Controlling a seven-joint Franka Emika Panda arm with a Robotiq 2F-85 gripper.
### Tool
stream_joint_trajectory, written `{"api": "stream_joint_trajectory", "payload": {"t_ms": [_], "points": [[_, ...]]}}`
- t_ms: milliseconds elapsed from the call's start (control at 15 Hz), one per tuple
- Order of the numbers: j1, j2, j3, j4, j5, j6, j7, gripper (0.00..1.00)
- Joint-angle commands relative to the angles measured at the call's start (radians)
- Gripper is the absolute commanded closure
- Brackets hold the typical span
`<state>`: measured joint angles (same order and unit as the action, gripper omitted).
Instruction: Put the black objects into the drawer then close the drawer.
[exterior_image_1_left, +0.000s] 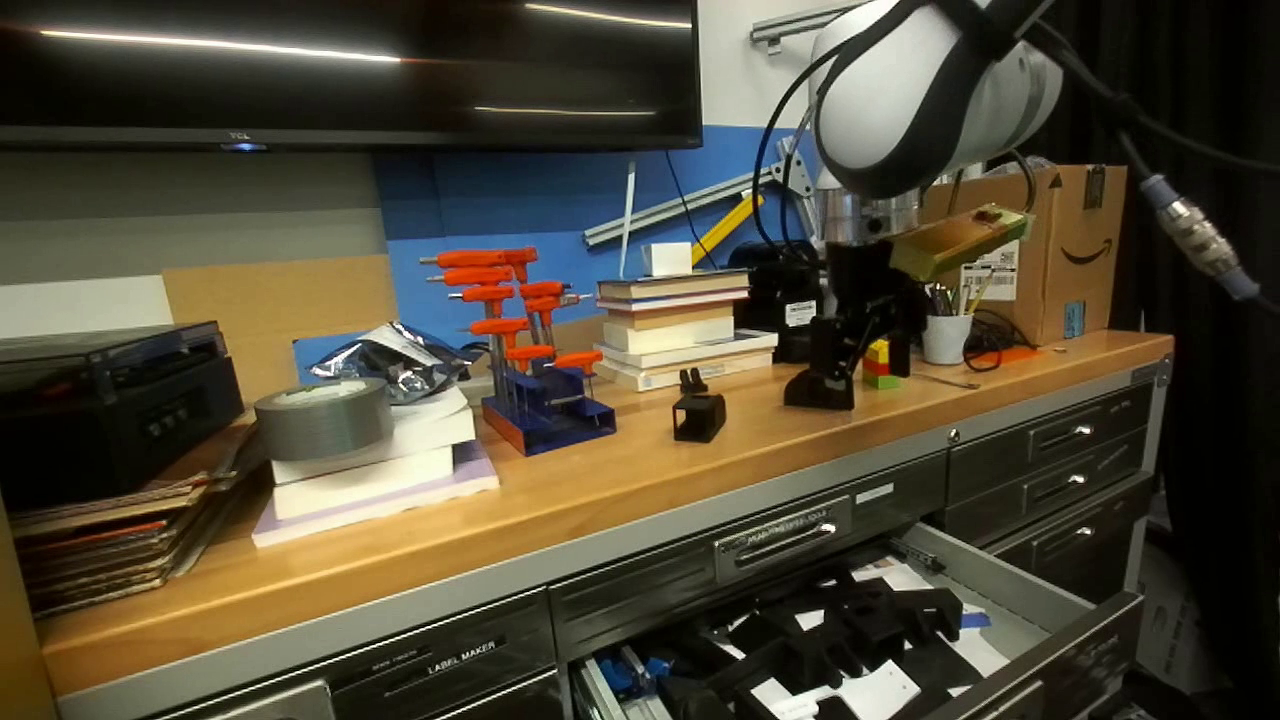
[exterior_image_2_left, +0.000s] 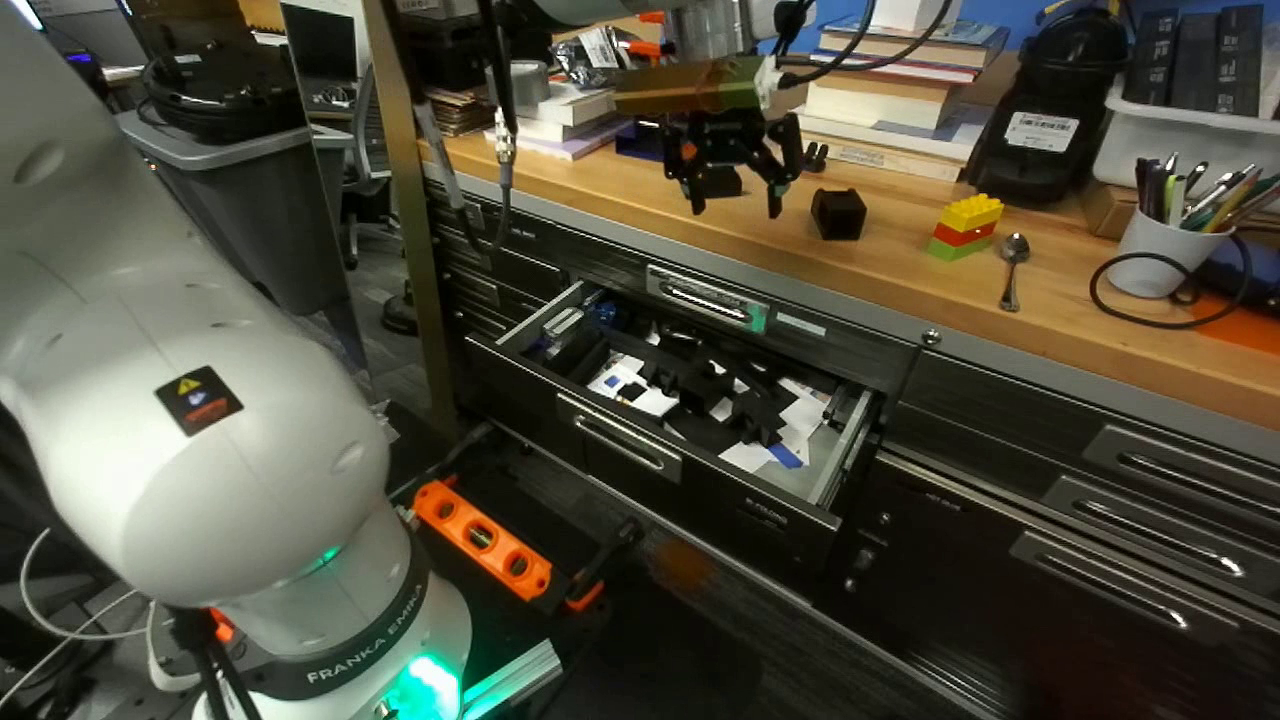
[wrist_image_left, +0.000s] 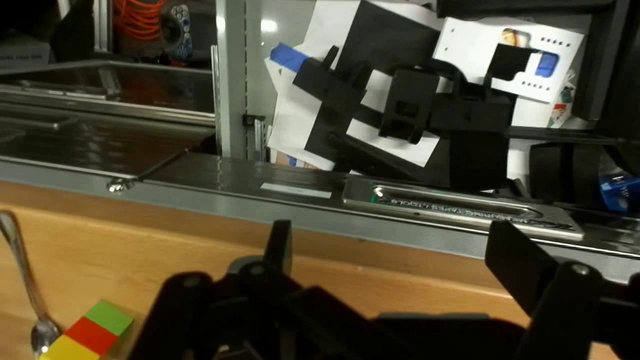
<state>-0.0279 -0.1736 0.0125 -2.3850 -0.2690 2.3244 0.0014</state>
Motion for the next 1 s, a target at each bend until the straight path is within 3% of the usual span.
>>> {"api": "stream_joint_trajectory", "payload": {"t_ms": [0, 400, 933], "points": [[-0.019, 0.096, -0.052, 0.071, -0.019, 0.112, -0.173, 0.00], [-0.048, 0.254, -0.104, 0.220, 0.101, 0.181, -0.444, 0.00], [-0.115, 0.399, -0.060, 0.387, 0.319, 0.179, -0.710, 0.00]]}}
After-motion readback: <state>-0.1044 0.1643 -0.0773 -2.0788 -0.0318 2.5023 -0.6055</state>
